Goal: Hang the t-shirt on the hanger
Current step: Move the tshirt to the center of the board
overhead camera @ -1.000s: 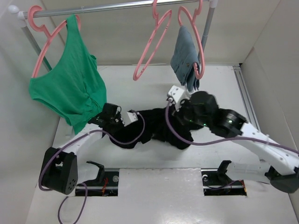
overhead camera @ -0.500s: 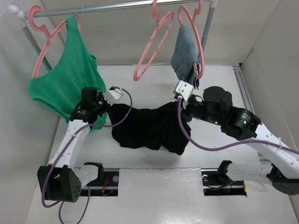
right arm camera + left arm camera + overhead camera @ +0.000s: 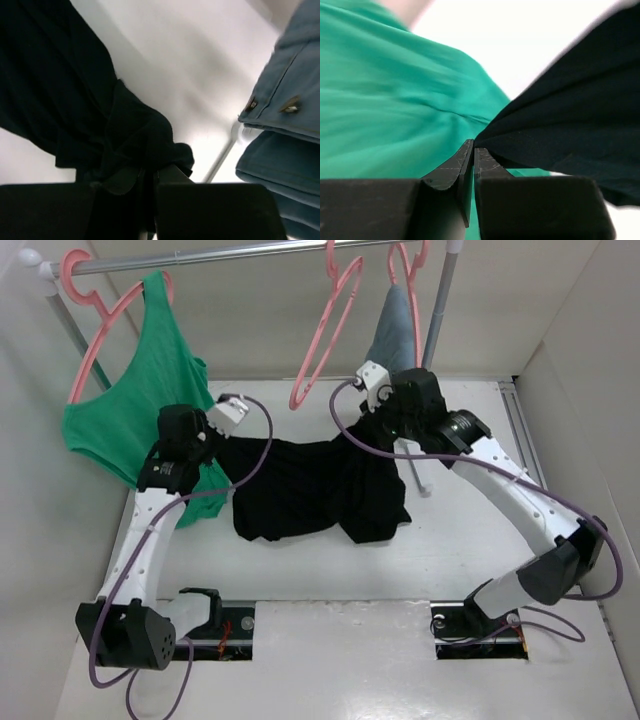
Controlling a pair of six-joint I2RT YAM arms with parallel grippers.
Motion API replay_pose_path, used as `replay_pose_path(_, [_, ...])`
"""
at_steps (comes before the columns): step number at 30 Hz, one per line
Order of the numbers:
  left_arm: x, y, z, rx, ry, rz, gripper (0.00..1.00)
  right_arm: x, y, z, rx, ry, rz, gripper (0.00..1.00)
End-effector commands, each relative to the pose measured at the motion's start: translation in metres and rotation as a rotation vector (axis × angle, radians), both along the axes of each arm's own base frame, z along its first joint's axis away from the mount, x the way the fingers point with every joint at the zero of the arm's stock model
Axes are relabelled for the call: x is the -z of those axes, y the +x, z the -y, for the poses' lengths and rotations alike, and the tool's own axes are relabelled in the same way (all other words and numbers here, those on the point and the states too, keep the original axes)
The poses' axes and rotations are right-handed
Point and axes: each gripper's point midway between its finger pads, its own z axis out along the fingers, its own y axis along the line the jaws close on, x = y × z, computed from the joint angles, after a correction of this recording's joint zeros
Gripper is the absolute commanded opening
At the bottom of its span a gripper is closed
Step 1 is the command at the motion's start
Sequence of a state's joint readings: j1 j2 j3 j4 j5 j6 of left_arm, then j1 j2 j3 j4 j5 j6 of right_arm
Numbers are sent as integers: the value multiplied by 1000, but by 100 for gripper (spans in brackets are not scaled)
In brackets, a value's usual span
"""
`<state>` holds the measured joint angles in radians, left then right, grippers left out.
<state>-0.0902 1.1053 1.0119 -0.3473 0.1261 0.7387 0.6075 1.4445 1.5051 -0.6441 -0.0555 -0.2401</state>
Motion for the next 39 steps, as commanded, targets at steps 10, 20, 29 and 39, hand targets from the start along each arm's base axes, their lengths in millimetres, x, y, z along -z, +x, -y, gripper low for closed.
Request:
replay_pose_path(10, [-114,1,-21,-117,-84,268,0,-65,-31,4,-110,85,155,0])
replay_pose_path(20, [18,-131,20,722,310,-273,17,69,-148,17,-341,-53,-365,81])
replay_pose_path(29, [47,-82,34,547,173,-201,74,96,-101,51,-44,-103,-372,95])
replay_pose_path(39, [117,-42,48,385,198,-221,74,172,-52,80,200,-129,-443,24])
